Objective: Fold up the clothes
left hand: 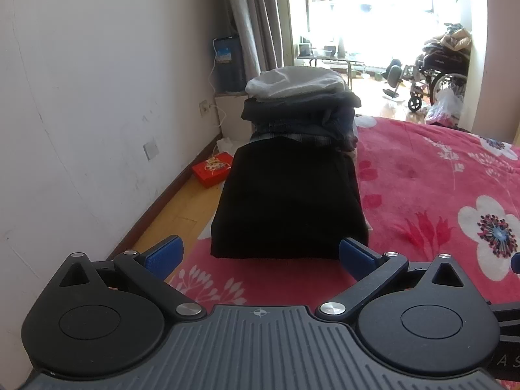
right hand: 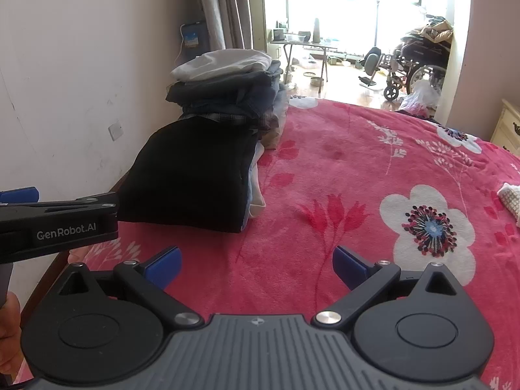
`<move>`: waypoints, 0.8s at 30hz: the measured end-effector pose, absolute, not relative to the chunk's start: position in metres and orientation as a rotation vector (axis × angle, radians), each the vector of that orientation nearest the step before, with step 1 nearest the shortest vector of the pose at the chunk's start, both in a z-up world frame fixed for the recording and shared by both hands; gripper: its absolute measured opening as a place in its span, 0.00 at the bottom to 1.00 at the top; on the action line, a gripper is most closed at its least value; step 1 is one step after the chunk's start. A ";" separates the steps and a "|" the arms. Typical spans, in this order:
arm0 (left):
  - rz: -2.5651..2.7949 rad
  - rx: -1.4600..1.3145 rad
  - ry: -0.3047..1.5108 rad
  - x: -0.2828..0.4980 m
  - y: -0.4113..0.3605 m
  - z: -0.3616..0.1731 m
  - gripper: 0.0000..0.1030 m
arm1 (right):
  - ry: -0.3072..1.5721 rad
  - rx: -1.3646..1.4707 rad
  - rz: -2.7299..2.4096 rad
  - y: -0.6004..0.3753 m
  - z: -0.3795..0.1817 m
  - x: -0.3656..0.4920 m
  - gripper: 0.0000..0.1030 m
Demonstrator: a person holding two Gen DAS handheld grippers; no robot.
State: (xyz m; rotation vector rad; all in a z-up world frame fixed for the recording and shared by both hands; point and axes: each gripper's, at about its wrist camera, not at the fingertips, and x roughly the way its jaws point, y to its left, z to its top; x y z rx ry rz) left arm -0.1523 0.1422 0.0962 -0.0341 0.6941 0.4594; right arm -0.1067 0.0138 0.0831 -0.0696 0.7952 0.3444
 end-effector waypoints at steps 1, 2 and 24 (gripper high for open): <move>0.459 -0.034 0.694 -0.152 0.142 0.096 1.00 | 0.796 -0.070 0.344 0.014 0.083 -0.107 0.98; 0.458 -0.034 0.694 -0.152 0.142 0.096 1.00 | 0.796 -0.070 0.344 0.014 0.083 -0.107 0.98; 0.458 -0.036 0.698 -0.153 0.143 0.095 1.00 | 0.800 -0.080 0.324 0.016 0.080 -0.106 0.99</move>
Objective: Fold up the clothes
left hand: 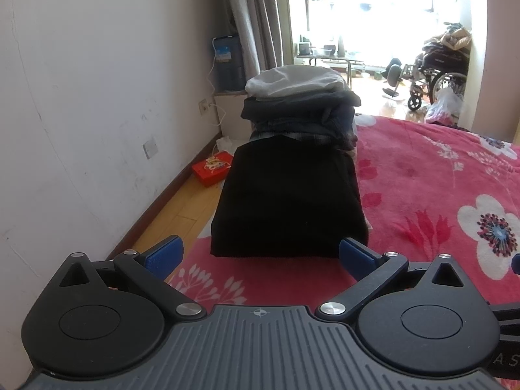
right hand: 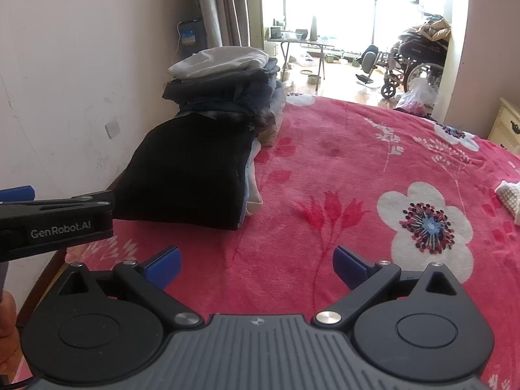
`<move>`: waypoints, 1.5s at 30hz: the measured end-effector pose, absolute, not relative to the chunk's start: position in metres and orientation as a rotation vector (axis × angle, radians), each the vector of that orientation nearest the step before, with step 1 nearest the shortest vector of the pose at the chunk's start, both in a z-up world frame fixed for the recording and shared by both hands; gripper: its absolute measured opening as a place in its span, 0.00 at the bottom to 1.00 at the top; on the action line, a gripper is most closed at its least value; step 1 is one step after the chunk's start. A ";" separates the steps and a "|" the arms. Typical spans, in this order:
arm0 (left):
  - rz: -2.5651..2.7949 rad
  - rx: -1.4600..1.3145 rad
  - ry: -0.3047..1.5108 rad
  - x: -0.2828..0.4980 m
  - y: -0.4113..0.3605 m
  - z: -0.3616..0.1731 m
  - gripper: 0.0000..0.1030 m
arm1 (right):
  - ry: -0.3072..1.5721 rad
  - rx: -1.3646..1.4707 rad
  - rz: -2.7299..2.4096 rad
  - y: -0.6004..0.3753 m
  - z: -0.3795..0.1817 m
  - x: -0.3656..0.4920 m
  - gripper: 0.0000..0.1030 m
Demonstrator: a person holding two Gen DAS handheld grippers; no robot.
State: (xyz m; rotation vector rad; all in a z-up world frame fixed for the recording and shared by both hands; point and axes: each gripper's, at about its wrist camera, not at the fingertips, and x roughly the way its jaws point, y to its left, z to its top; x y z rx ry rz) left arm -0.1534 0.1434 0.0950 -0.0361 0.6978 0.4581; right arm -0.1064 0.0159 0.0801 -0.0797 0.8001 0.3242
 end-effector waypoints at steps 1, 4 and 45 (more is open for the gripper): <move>0.458 -0.037 0.699 -0.153 0.144 0.095 1.00 | 0.800 -0.082 0.323 0.016 0.080 -0.106 0.99; 0.459 -0.039 0.701 -0.153 0.145 0.095 1.00 | 0.798 -0.087 0.318 0.018 0.080 -0.107 0.99; 0.460 -0.026 0.700 -0.153 0.141 0.095 1.00 | 0.804 -0.093 0.318 0.018 0.078 -0.108 0.99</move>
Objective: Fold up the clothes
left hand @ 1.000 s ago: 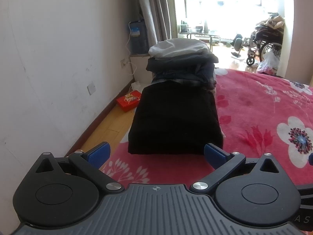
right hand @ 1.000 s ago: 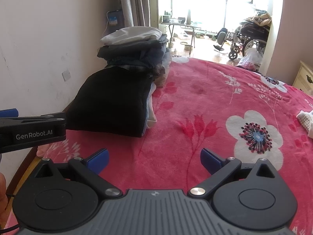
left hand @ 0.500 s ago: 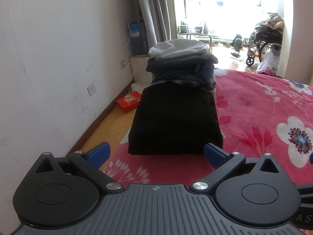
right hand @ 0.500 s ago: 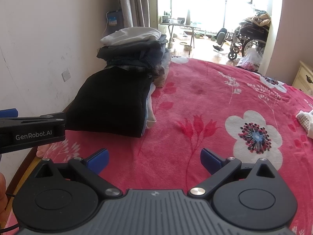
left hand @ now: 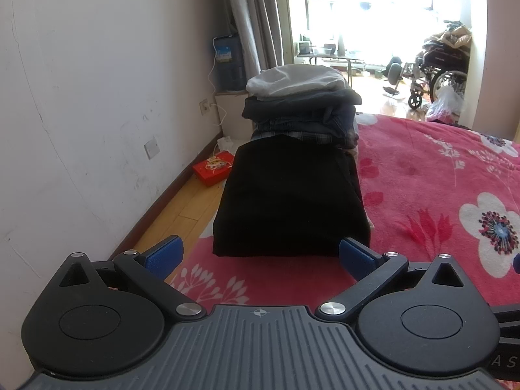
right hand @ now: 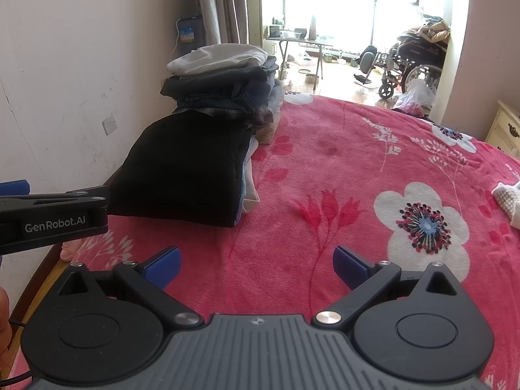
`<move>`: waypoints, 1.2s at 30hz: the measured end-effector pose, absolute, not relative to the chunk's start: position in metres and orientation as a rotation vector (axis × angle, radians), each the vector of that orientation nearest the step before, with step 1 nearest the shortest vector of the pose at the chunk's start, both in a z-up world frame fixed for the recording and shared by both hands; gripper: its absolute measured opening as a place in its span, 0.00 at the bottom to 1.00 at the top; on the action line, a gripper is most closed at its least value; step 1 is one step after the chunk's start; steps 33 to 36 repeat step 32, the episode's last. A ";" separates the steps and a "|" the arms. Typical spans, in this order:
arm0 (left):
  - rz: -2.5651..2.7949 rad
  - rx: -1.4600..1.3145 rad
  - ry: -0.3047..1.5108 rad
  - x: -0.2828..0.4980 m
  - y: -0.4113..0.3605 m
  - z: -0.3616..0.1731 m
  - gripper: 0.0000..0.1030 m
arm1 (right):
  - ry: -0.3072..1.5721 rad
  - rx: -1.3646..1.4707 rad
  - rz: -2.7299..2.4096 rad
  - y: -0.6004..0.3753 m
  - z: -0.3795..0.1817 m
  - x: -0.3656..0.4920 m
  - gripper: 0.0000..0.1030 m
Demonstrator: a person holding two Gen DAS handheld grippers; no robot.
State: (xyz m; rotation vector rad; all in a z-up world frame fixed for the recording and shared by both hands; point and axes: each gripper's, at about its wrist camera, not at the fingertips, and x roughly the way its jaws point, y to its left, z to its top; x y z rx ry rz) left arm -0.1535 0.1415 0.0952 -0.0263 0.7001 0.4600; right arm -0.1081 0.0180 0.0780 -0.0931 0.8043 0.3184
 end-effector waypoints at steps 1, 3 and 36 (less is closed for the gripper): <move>0.460 -0.026 0.700 -0.154 0.141 0.095 1.00 | 0.805 -0.093 0.318 0.018 0.078 -0.108 0.99; 0.460 -0.026 0.699 -0.154 0.141 0.095 1.00 | 0.806 -0.092 0.318 0.018 0.078 -0.108 0.99; 0.460 -0.032 0.703 -0.154 0.144 0.095 1.00 | 0.825 -0.086 0.315 0.019 0.074 -0.107 0.99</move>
